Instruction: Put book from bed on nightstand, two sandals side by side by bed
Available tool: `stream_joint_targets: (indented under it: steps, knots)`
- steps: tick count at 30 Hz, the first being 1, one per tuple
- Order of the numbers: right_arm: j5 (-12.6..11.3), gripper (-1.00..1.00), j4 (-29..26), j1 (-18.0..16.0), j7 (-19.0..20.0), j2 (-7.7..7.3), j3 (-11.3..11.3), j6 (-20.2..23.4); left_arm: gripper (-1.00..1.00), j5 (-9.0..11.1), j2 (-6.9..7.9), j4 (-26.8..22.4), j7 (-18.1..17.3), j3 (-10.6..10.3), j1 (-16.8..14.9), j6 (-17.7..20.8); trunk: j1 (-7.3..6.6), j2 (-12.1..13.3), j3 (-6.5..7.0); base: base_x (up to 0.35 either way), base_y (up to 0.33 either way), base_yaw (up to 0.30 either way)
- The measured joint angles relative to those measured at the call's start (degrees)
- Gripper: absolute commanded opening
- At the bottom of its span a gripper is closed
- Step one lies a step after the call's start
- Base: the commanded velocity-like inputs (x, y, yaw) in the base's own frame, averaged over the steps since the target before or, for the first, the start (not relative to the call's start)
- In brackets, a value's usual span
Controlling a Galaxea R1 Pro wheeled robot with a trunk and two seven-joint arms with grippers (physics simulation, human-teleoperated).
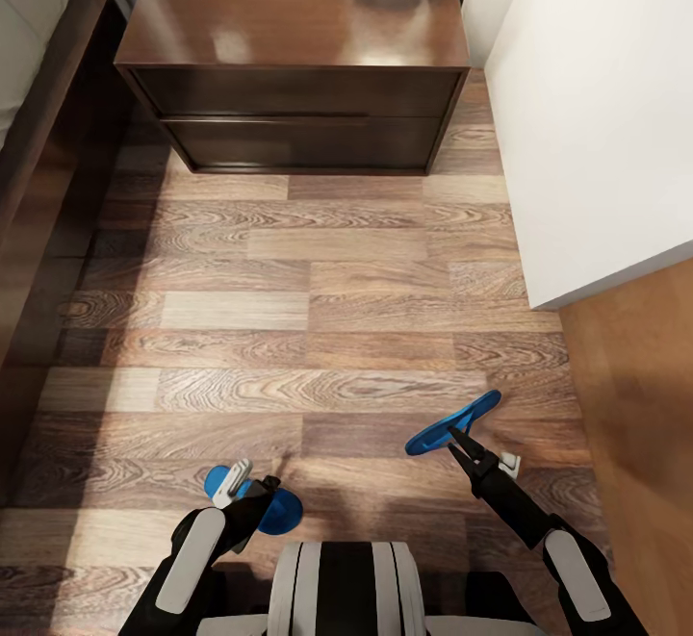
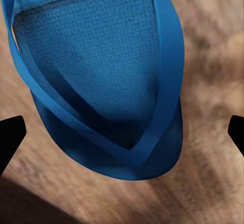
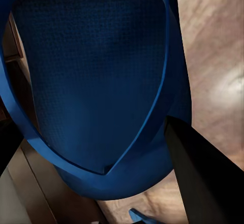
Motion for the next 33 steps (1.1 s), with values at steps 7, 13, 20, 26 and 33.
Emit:
stream_joint_targets:
  steps: [7,13,20,26,33]
  knots:
    - [0.0,-1.00,0.0,0.0,0.0,0.00,0.0,0.0,1.00,0.0,0.00,0.0,0.0,0.0,0.0,0.0,0.00,0.0,0.00,0.000,0.000,0.000]
    - [0.1,-1.00,0.0,0.0,0.0,0.00,0.0,-0.1,1.00,0.0,0.00,0.0,0.0,0.0,0.0,0.0,0.16,-0.1,-1.32,0.000,0.000,0.000]
    - [0.0,-1.00,0.0,0.0,0.0,0.00,0.0,0.0,1.00,0.0,0.00,0.0,0.0,0.0,0.0,0.0,0.15,-0.1,-1.33,0.000,0.000,0.000]
    - [0.0,-1.00,0.0,0.0,0.0,0.00,0.0,0.0,1.00,0.0,0.00,0.0,0.0,0.0,0.0,0.0,0.16,-0.1,-1.33,0.000,0.000,0.000]
    - [0.0,-1.00,0.0,0.0,0.0,0.00,0.0,0.0,1.00,0.0,0.00,0.0,0.0,0.0,0.0,0.0,0.26,-0.1,-2.22,0.000,0.000,0.000]
